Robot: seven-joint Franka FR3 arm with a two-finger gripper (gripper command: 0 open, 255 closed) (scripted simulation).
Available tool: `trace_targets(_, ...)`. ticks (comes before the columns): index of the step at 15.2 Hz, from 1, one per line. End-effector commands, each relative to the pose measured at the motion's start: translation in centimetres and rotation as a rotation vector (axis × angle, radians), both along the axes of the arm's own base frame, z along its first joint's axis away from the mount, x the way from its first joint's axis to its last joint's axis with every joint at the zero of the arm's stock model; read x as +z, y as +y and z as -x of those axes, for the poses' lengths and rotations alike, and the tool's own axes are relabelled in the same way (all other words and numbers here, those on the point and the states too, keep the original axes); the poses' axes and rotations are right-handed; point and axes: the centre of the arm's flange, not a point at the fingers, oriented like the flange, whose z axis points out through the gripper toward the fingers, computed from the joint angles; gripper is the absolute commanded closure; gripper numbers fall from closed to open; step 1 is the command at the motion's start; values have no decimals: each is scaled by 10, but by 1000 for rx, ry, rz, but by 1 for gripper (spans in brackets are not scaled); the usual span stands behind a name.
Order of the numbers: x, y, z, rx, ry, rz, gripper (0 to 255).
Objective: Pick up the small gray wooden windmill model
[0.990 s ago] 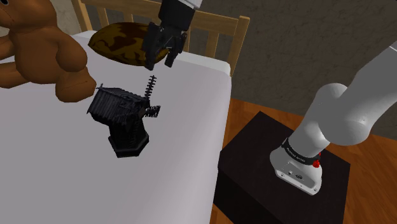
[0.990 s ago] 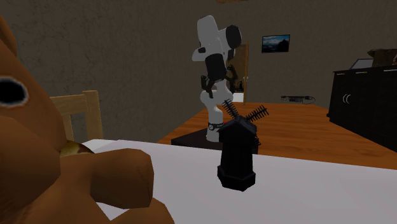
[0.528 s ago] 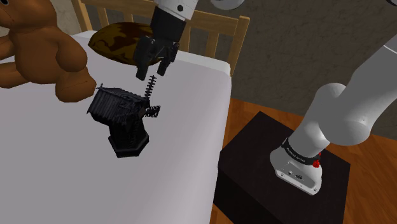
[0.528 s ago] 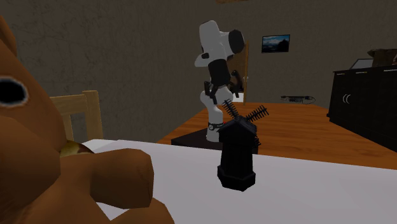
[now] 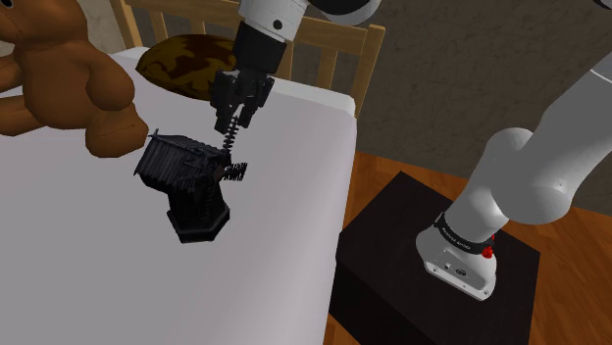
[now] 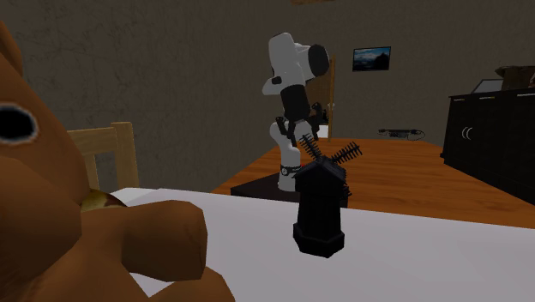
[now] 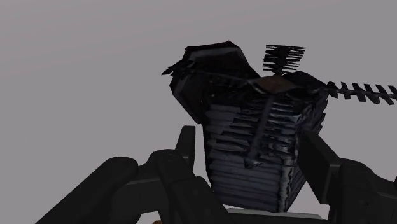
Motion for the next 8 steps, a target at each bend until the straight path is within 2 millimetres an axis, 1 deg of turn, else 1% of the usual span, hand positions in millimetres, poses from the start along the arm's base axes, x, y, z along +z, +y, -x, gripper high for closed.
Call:
trace_targets(1, -1, 0, 0, 0, 2, 1, 255)
trace_targets(5, -1, 0, 0, 0, 2, 1, 255)
trace_targets(8, 14, 0, 0, 0, 2, 1, 255)
